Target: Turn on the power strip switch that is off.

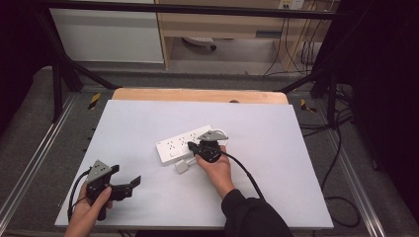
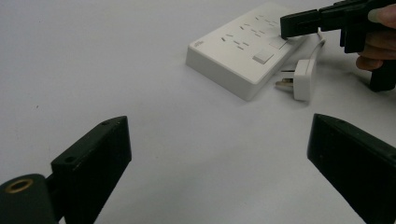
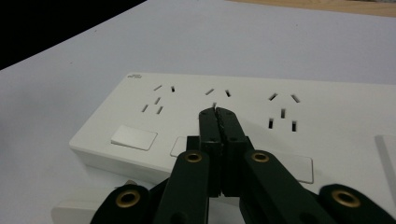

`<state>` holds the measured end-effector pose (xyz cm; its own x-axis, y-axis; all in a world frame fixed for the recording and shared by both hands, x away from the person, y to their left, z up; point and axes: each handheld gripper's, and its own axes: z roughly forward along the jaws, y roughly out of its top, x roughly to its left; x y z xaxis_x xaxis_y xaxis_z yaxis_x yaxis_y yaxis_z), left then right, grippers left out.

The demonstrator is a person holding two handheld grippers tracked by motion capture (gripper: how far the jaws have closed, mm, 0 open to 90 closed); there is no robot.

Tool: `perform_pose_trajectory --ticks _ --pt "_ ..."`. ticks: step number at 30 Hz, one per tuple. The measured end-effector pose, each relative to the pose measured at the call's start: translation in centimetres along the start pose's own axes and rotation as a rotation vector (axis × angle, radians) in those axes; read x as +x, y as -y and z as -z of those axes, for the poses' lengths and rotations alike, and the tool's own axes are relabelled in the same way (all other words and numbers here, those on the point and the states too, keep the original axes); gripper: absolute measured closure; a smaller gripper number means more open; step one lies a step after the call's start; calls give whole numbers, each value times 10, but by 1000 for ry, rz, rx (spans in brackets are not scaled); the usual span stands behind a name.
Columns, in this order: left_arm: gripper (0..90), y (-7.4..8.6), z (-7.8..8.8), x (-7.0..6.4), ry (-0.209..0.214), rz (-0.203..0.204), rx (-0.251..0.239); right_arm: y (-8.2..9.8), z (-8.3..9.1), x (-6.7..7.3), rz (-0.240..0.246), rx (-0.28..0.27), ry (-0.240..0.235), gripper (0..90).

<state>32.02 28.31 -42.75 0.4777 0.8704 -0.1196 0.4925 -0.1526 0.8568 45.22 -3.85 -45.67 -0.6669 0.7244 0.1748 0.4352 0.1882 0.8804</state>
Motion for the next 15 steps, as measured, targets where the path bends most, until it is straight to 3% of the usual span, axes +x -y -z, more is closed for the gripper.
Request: perform_pose_trajectory --ticks 15 --pt "64 0 0 -1 2 0 2 1 -1 4 33 -1 5 900"
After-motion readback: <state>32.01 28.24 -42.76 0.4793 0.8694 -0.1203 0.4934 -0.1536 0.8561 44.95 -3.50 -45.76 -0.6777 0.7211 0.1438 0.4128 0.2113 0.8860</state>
